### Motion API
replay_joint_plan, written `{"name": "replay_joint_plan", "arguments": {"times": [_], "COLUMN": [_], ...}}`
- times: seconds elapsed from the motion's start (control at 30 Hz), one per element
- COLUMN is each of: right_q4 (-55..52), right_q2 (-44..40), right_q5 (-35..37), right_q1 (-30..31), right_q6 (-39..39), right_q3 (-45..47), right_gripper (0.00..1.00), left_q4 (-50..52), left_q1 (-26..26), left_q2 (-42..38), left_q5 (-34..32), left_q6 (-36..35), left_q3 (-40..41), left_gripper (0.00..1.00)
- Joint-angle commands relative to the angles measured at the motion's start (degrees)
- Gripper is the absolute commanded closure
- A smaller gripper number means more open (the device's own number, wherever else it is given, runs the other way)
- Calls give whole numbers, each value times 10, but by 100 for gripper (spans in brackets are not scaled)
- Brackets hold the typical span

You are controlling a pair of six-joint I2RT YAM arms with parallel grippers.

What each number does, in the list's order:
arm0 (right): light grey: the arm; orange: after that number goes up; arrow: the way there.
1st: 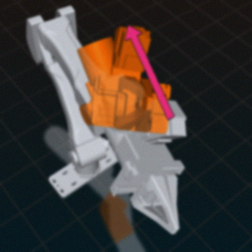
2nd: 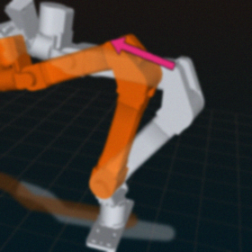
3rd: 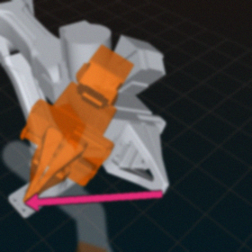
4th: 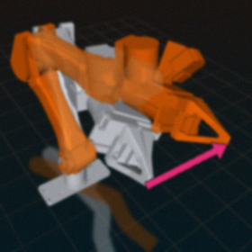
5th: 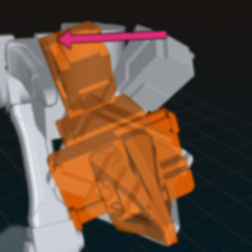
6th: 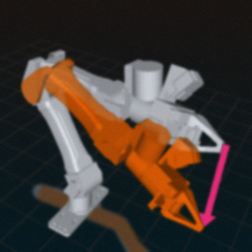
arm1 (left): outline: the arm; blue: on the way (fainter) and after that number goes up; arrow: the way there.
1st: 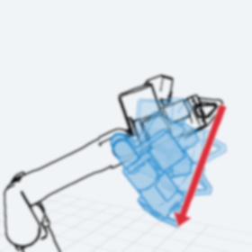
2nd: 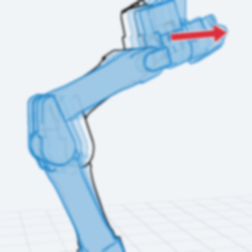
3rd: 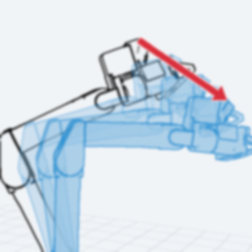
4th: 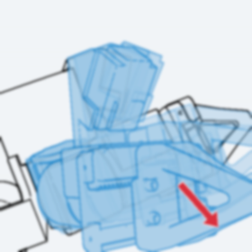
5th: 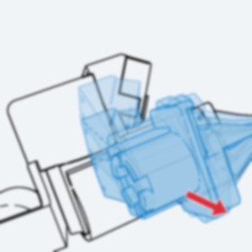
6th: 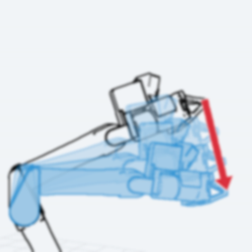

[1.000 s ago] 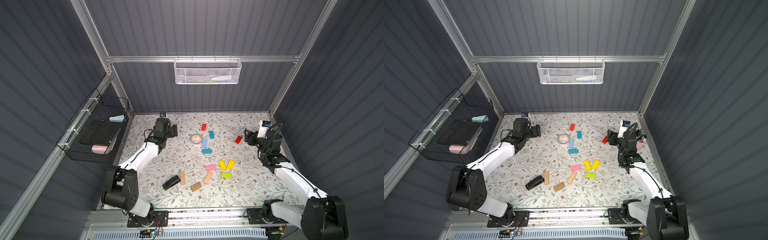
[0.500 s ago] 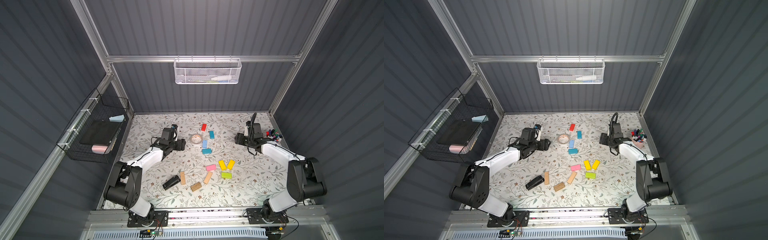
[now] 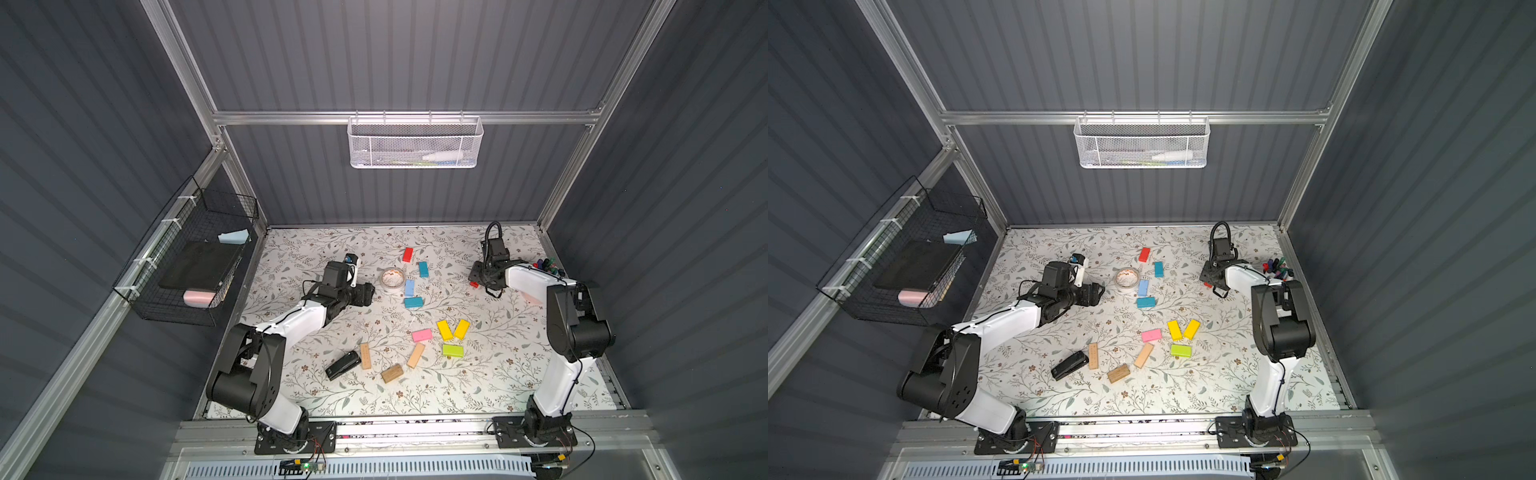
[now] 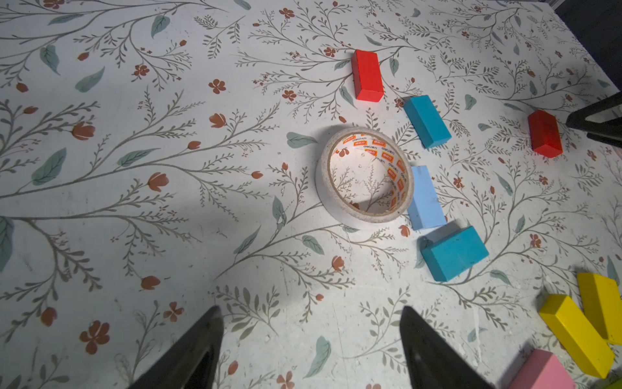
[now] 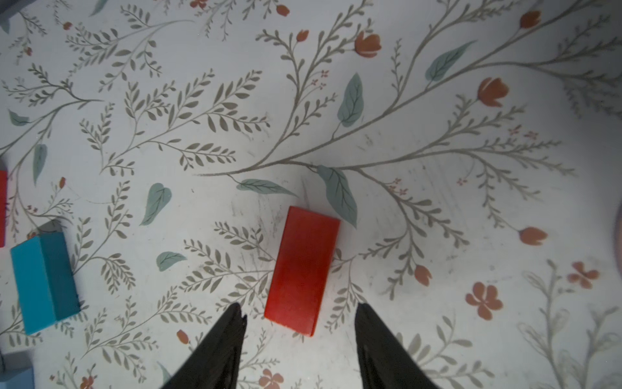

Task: Assemble the letter c with building blocks
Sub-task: Pick up the building block from the center of the board.

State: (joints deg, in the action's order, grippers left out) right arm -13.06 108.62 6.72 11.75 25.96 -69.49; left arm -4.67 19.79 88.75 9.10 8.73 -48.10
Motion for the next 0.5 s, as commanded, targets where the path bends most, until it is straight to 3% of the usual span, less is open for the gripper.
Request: {"name": "replay_joint_plan", "arguments": {"times": [0.0,0.47], "right_q4": [-12,-3], "right_q2": [14,48], "right_q5": [12,-18], "right_q1": [-7,-20], "right_q6": [26,11], "right_q3": [-14,-40], "right_gripper": [44,45], "left_q4": [-10,-17], "left_q1": [2,7], "left_q2": [-18,-24], "left_q5": [8,5], "left_q6": [-7,-4], "left_q3": [10,22], "left_gripper": [19,19]}}
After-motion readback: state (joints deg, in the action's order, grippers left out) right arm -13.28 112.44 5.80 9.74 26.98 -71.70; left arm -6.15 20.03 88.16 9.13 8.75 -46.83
